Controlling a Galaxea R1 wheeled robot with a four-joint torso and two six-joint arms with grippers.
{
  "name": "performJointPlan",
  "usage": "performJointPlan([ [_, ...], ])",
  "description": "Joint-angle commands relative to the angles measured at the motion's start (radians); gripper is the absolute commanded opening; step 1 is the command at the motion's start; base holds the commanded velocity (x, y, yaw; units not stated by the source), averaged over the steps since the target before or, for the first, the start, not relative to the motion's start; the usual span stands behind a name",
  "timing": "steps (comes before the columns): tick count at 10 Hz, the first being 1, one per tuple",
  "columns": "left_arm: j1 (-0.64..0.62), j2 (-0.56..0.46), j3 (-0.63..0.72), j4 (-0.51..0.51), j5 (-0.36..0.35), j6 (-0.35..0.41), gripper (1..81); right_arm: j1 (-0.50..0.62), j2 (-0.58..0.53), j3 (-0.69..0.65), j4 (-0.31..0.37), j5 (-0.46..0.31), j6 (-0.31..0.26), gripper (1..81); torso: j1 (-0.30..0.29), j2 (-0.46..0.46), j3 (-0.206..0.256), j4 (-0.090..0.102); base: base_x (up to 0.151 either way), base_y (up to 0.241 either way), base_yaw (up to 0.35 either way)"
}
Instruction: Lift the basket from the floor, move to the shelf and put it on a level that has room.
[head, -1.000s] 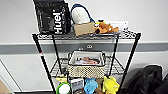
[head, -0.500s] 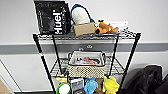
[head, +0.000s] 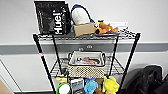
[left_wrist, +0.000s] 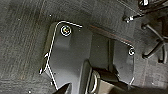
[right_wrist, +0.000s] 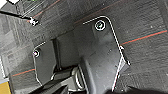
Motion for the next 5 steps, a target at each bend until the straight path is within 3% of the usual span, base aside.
performJointPlan([
  [1,0.009,0.148,-0.223,0.074,0.025,0.011,81.1,-0.036,0.175,-0.284,-0.085,0.108,-0.009,81.1,0.000,0.000,0.000,0.000,0.000,0.000,0.000],
  [3,0.036,0.247,-0.358,0.082,0.013,0.011,81.1,-0.057,0.239,-0.374,-0.102,0.158,-0.009,81.1,0.000,0.000,0.000,0.000,0.000,0.000,0.000],
  [5,0.051,0.334,-0.470,0.111,0.008,0.013,81.1,-0.062,0.291,-0.451,-0.108,0.161,-0.009,81.1,-0.001,0.000,0.000,0.000,0.000,0.000,0.000],
])
